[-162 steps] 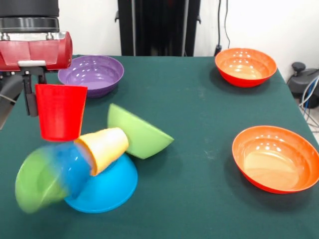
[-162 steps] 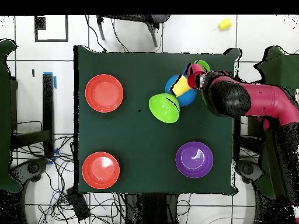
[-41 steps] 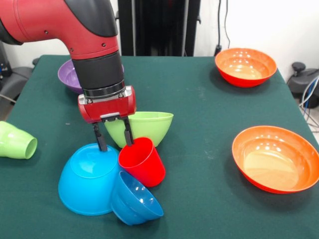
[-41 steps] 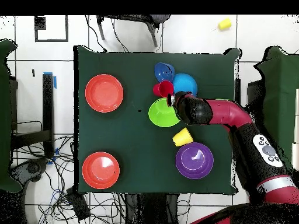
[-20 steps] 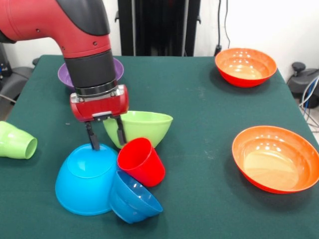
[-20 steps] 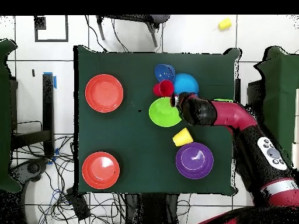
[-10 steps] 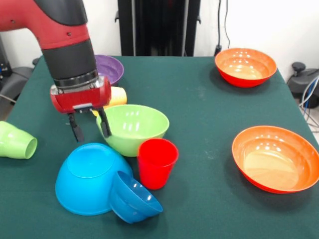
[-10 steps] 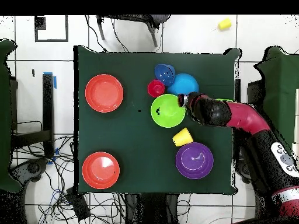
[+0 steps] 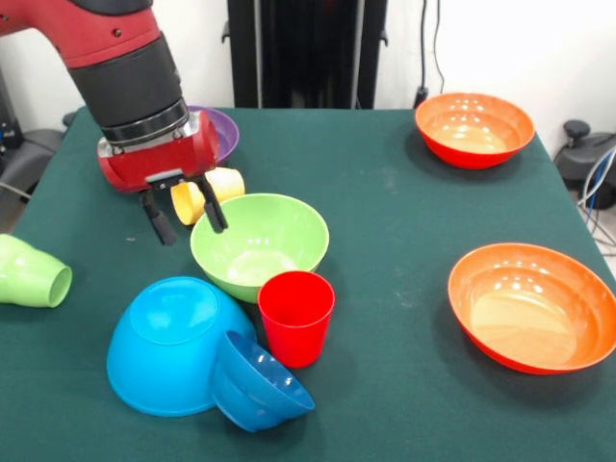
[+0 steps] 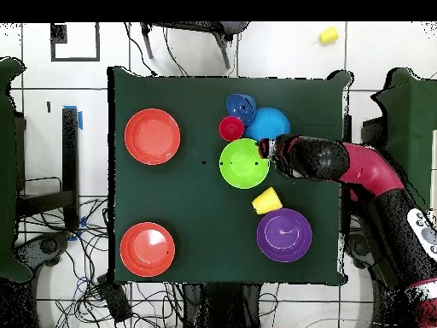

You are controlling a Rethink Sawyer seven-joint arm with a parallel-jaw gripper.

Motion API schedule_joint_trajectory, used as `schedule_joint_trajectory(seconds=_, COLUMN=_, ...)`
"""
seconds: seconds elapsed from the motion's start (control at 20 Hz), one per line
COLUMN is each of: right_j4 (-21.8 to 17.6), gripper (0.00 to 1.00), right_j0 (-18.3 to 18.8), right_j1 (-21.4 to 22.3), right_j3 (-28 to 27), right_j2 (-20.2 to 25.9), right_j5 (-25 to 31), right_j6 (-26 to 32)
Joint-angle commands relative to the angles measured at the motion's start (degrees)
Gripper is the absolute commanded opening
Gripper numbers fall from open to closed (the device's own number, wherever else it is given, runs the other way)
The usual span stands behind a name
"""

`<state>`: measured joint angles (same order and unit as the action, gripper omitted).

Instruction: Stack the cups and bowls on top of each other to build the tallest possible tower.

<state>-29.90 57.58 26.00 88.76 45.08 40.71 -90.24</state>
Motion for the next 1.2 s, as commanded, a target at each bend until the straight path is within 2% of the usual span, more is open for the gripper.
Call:
schedule_joint_trajectory(seconds=0.05, right_j4=-2.4, gripper=1.0, right_j0=0.04, right_j1=-1.08, right_j3=3.91, right_j2=4.07, right_j5=7.78, right_j6=20.0)
schedule_joint_trajectory(seconds=0.75, right_j4=-4.15, gripper=1.0, right_j0=0.48, right_j1=-1.72, right_j3=3.67, right_j2=5.38, right_j5=8.16, right_j6=18.88)
schedule_joint_trajectory(seconds=1.2, right_j4=-5.51, gripper=1.0, right_j0=-0.03, right_j1=-2.81, right_j3=3.71, right_j2=6.43, right_j5=5.31, right_j6=17.85)
